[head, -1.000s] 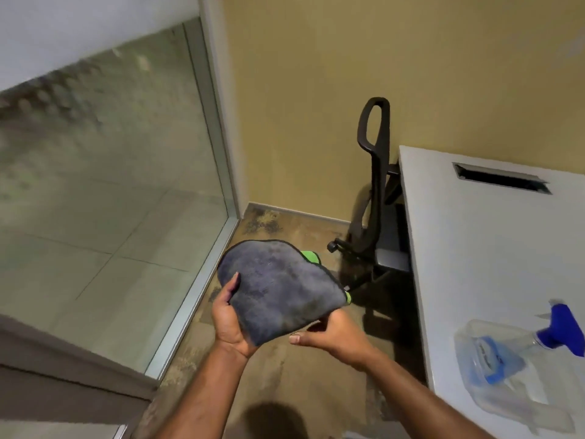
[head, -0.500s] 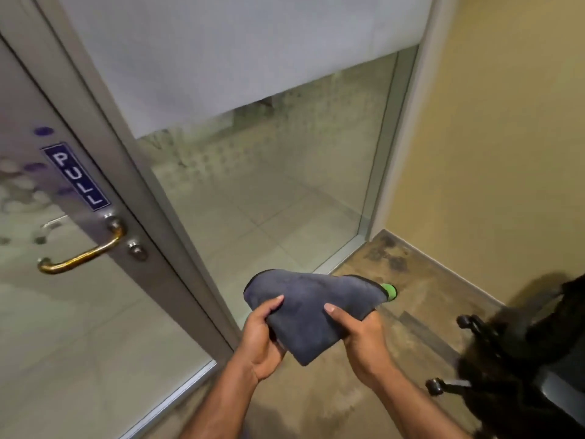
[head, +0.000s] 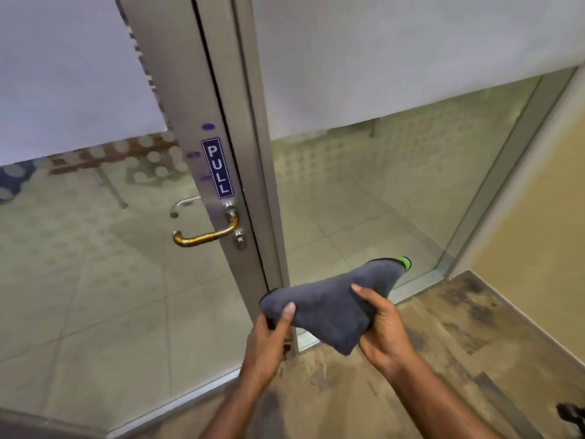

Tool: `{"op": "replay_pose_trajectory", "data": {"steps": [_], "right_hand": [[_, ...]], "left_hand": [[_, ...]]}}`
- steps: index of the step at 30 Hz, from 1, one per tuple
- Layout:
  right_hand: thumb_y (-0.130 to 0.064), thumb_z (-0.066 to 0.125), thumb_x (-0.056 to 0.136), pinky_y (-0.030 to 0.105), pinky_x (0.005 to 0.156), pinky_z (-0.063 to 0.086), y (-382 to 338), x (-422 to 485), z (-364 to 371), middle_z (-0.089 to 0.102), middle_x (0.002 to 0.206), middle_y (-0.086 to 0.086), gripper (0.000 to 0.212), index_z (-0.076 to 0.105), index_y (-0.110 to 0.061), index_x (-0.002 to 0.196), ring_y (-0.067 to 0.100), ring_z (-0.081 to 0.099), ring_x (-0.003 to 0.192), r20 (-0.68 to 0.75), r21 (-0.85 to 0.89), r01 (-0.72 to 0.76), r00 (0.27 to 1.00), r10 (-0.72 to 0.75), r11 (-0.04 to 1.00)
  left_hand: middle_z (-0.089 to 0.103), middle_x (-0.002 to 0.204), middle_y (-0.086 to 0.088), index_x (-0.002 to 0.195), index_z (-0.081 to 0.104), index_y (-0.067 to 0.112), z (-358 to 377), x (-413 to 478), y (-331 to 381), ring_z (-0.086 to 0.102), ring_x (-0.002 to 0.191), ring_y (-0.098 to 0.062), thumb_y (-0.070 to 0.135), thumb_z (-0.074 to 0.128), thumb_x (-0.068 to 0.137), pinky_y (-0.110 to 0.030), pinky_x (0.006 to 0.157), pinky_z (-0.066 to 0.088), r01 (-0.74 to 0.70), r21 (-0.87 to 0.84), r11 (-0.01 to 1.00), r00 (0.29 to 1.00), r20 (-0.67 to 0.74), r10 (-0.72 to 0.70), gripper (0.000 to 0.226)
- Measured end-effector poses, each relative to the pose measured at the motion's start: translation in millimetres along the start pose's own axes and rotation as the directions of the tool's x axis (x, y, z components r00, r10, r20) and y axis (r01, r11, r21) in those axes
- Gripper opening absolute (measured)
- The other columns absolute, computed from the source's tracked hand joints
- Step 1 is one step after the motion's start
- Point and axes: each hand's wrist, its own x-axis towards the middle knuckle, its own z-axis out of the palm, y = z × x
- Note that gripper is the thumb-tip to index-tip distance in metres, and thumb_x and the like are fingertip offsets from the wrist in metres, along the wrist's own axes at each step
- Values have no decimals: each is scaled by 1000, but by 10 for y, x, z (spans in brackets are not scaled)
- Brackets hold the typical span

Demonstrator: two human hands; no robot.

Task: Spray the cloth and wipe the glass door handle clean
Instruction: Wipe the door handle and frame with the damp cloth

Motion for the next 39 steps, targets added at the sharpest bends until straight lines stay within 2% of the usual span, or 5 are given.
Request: {"op": "replay_pose_trajectory", "data": {"steps": [5,12,22,32,39], "right_hand": [[-20,60,91,35,62,62,339,110,503,73,103,24,40,55,10,117,32,74,91,16,-36,-6,1000,7,999],[-17,59,90,41,71,62,762,238,1100,71,111,24,39,58,-1,127,39,71,99,-9,-79,148,989,-149,986],[-61,85,54,50,107,42,844,279,1556,60,132,22,110,47,-7,141,35,60,118,-37,28,483,876,-482,875],[-3,69,78,33,84,57,210,443,2167,70,114,5,43,62,-23,115,31,67,111,53,-47,758,653,-756,651],[-12,70,86,52,108,45,-5,895,2494,55,133,11,50,52,-17,133,25,52,129,365,-281,948,250,-897,149]], "left_hand": [[44,121,1,119,47,18,-755,94,-31,49,110,-19,80,68,61,-33,92,46,-590,510,626,673,-118,730,87],[59,135,0,134,55,23,-1254,510,470,53,123,-16,63,71,71,-37,103,48,-795,588,151,426,363,829,77],[75,109,-3,123,68,12,-1176,602,1070,71,95,-17,15,80,75,-25,86,55,-883,466,56,279,425,861,50],[60,135,6,138,55,16,-1356,314,1530,59,120,-7,24,69,90,-19,100,49,-916,357,186,284,245,927,52],[67,128,-2,129,63,15,-1934,301,1808,64,115,-17,27,62,94,-40,91,56,-844,534,52,118,89,989,38]]}}
